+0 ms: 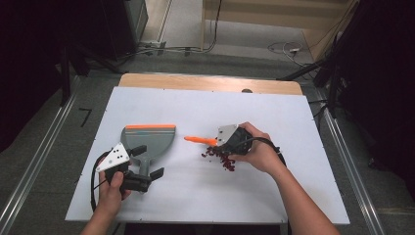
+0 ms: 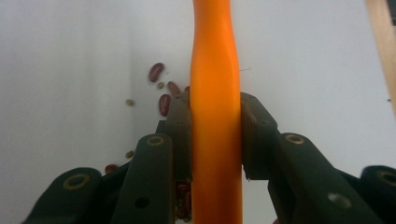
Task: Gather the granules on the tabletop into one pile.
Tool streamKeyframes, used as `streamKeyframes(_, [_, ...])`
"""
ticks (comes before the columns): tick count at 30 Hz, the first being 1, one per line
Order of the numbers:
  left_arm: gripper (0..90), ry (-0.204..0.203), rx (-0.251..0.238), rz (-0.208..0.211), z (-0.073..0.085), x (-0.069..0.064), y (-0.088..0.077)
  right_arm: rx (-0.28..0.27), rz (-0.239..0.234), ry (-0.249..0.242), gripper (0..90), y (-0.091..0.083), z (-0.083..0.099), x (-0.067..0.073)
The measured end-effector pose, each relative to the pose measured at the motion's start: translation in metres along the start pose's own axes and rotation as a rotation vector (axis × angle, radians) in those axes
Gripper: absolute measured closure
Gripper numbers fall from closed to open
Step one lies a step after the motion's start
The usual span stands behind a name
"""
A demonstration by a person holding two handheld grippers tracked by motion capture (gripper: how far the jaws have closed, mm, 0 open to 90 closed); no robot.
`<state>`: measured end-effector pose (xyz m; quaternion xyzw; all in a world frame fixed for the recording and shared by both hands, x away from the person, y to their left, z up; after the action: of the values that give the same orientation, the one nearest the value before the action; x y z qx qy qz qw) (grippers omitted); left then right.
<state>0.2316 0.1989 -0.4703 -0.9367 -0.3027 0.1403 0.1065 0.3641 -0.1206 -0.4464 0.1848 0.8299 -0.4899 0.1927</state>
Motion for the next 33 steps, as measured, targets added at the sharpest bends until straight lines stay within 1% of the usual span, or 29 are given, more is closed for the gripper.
streamKeyframes(1, [0.0, 0.0, 0.0, 0.0, 0.0, 0.0, 0.0, 0.001, 0.003, 0.013, 68.1, -0.003, 0.0, -0.001])
streamKeyframes(3, [0.0, -0.002, -0.001, 0.0, 0.0, 0.0, 0.0, -0.017, 0.017, 0.013, 68.1, -0.009, -0.002, -0.005])
streamKeyframes(4, [0.0, -0.002, 0.001, 0.0, 0.0, 0.0, 0.0, -0.018, 0.021, 0.034, 68.2, -0.013, -0.003, -0.006])
streamKeyframes(5, [0.0, -0.003, 0.0, 0.001, 0.0, 0.0, 0.0, -0.017, 0.023, 0.033, 68.2, -0.017, -0.004, -0.008])
streamKeyframes(7, [0.0, -0.004, -0.002, 0.001, 0.0, 0.001, 0.0, -0.015, 0.005, 0.057, 68.2, -0.026, -0.008, -0.008])
streamKeyframes(8, [0.0, -0.004, -0.002, 0.0, 0.0, 0.001, 0.0, -0.002, -0.033, 0.088, 68.3, -0.034, -0.011, -0.007])
streamKeyframes(9, [0.0, -0.003, -0.003, 0.0, 0.0, 0.001, 0.0, -0.002, -0.033, 0.088, 68.3, -0.034, -0.011, -0.007])
streamKeyframes(10, [0.0, 0.0, -0.001, 0.0, 0.0, 0.0, 0.0, 0.018, -0.1, 0.159, 68.3, -0.039, -0.014, -0.007])
streamKeyframes(11, [0.0, 0.0, 0.0, 0.0, 0.0, 0.0, 0.0, 0.03, -0.117, 0.18, 68.4, -0.042, -0.014, -0.006])
streamKeyframes(12, [0.0, 0.0, 0.0, 0.0, 0.0, 0.0, 0.0, 0.037, -0.144, 0.188, 68.3, -0.043, -0.014, -0.005])
streamKeyframes(13, [0.0, 0.001, 0.001, 0.0, 0.0, 0.0, 0.0, 0.037, -0.144, 0.188, 68.3, -0.043, -0.014, -0.005])
streamKeyframes(14, [0.0, 0.002, 0.0, 0.002, 0.0, 0.0, 0.0, 0.058, -0.205, 0.213, 68.3, -0.044, -0.015, 0.0])
streamKeyframes(15, [0.0, 0.003, 0.001, 0.001, 0.0, 0.0, 0.0, 0.065, -0.224, 0.209, 68.3, -0.044, -0.015, 0.001])
streamKeyframes(16, [0.0, 0.003, 0.001, 0.001, 0.0, 0.0, 0.0, 0.065, -0.224, 0.209, 68.3, -0.044, -0.015, 0.001])
streamKeyframes(17, [0.0, 0.001, 0.002, 0.001, 0.0, 0.0, 0.001, 0.098, -0.292, 0.224, 68.4, -0.041, -0.017, 0.007])
streamKeyframes(18, [0.0, 0.0, 0.002, 0.003, 0.0, 0.0, 0.001, 0.098, -0.292, 0.224, 68.4, -0.041, -0.017, 0.007])
streamKeyframes(19, [0.0, 0.002, 0.006, 0.0, 0.0, -0.001, 0.001, 0.122, -0.32, 0.236, 68.4, -0.039, -0.018, 0.009])
streamKeyframes(20, [0.0, 0.003, 0.008, 0.001, 0.0, -0.001, 0.002, 0.124, -0.341, 0.222, 68.4, -0.035, -0.02, 0.011])
streamKeyframes(22, [0.0, 0.003, 0.006, 0.004, 0.0, -0.001, 0.002, 0.151, -0.389, 0.217, 68.4, -0.03, -0.023, 0.017])
streamKeyframes(24, [0.0, 0.002, 0.006, 0.002, 0.0, -0.001, 0.002, 0.169, -0.4, 0.212, 68.4, -0.021, -0.026, 0.02])
streamKeyframes(26, [0.0, 0.001, 0.002, 0.002, 0.0, -0.001, 0.001, 0.188, -0.403, 0.215, 68.4, -0.01, -0.026, 0.02])
streamKeyframes(27, [0.0, 0.001, 0.001, 0.003, 0.0, -0.001, 0.001, 0.194, -0.404, 0.226, 68.5, -0.005, -0.026, 0.019])
streamKeyframes(29, [0.0, 0.002, 0.004, 0.002, 0.0, 0.0, 0.0, 0.172, -0.394, 0.241, 68.7, 0.0, -0.026, 0.014])
streamKeyframes(30, [0.0, 0.002, 0.001, 0.002, 0.0, 0.0, 0.0, 0.178, -0.387, 0.247, 68.9, 0.002, -0.025, 0.011])
streamKeyframes(33, [0.0, 0.001, 0.001, 0.0, 0.0, 0.0, -0.001, 0.173, -0.391, 0.259, 69.0, 0.008, -0.023, 0.002])
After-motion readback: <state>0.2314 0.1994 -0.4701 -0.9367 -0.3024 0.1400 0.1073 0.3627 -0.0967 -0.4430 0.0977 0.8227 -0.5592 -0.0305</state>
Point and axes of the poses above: each handheld gripper's, and its own axes: y roughly forward along the jaws, z roughly out of its underside, x roughly to its left, the point moved 1 cm from there along y, roughly forward along the jaws, and after that the axes turned 8 degrees about z, right-handed, at the moved point
